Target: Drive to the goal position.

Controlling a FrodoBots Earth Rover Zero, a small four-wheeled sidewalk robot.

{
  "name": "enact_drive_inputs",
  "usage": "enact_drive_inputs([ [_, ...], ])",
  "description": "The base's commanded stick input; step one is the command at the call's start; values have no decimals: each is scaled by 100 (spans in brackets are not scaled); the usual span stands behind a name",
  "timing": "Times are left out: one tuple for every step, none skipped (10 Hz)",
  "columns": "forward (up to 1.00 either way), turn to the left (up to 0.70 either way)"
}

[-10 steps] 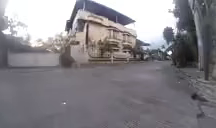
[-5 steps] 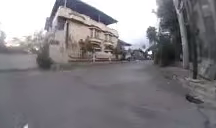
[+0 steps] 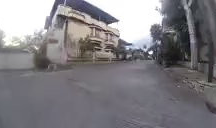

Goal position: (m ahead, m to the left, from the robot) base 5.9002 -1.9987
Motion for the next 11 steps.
enact_drive_inputs([
  [100, -40],
  [100, -40],
  [100, -40],
  [100, -40],
  [100, -40],
  [100, -40],
  [100, -40],
  [100, -35],
  [100, -3],
  [100, 0],
  [100, 0],
])
